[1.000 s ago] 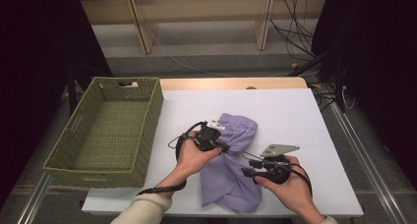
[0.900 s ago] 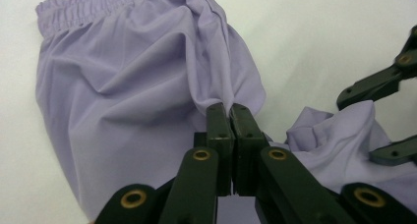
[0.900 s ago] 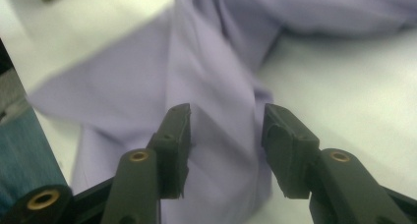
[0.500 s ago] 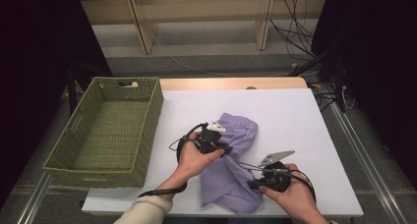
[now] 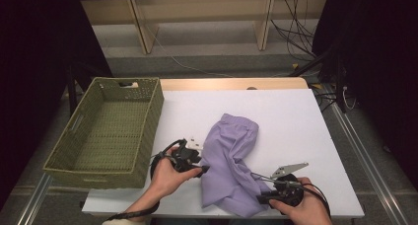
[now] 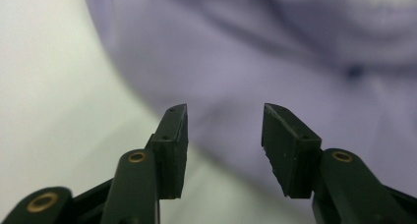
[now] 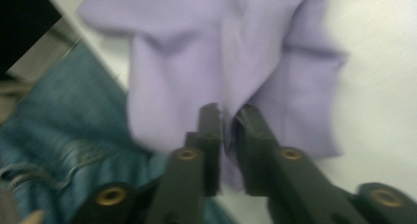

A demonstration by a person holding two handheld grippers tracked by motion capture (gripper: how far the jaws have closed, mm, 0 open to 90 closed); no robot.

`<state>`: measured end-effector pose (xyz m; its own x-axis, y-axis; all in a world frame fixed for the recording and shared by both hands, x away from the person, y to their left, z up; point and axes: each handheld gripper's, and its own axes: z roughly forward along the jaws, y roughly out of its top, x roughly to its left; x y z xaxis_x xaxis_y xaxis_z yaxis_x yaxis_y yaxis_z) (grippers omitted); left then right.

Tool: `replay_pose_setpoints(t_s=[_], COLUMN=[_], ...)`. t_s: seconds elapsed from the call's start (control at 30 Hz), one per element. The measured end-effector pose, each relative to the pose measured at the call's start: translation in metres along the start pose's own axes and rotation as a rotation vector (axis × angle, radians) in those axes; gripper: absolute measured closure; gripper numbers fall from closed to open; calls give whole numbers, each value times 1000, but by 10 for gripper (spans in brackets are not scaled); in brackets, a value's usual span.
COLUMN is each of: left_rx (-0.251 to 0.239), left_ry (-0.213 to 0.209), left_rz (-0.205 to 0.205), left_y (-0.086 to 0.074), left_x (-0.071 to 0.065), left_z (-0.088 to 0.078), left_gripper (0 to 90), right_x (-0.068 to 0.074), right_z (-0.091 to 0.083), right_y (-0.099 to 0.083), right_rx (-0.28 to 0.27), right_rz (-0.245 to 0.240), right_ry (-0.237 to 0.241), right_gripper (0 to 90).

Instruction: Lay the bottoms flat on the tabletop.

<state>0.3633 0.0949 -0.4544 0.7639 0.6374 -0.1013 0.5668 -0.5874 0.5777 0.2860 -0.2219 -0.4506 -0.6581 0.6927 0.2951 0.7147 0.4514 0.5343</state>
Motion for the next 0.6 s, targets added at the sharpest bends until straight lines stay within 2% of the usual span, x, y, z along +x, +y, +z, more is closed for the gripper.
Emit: replay_pose_setpoints(t_s=[0.07, 0.1, 0.17, 0.2, 0.23, 0.3, 0.37, 0.43, 0.53, 0.6], left_rx=[32, 33, 35, 38, 36, 43, 50, 59, 74, 73], left_ry=[-25, -42, -72, -83, -94, -107, -105, -108, -108, -82], left_rz=[-21, -44, -68, -75, -86, -77, -67, -57, -45, -34], left_y=[-10, -14, -18, -18, -18, -18, -17, -18, -19, -18], left_x=[0, 0, -2, -3, -5, -9, -13, -16, -23, -25], left_z=[0, -1, -2, -1, 0, 1, 3, 6, 12, 13], left_gripper=[503, 499, 489, 486, 485, 483, 484, 498, 534, 564], right_x=[-2, -2, -2, -1, 0, 2, 2, -1, -6, -9], right_z=[-3, -3, 0, 3, 8, 18, 29, 38, 42, 41], right_y=[4, 7, 14, 18, 22, 30, 38, 45, 53, 55], right_rx=[-64, -93, -142, -162, -167, -142, -132, -121, -98, -102], right_rz=[-30, -48, -102, -119, -136, -166, -201, -230, -215, -210], right_ry=[-39, -52, -67, -65, -68, -75, -76, -89, -101, -99], right_gripper=[638, 591, 483, 457, 429, 389, 405, 485, 654, 749])
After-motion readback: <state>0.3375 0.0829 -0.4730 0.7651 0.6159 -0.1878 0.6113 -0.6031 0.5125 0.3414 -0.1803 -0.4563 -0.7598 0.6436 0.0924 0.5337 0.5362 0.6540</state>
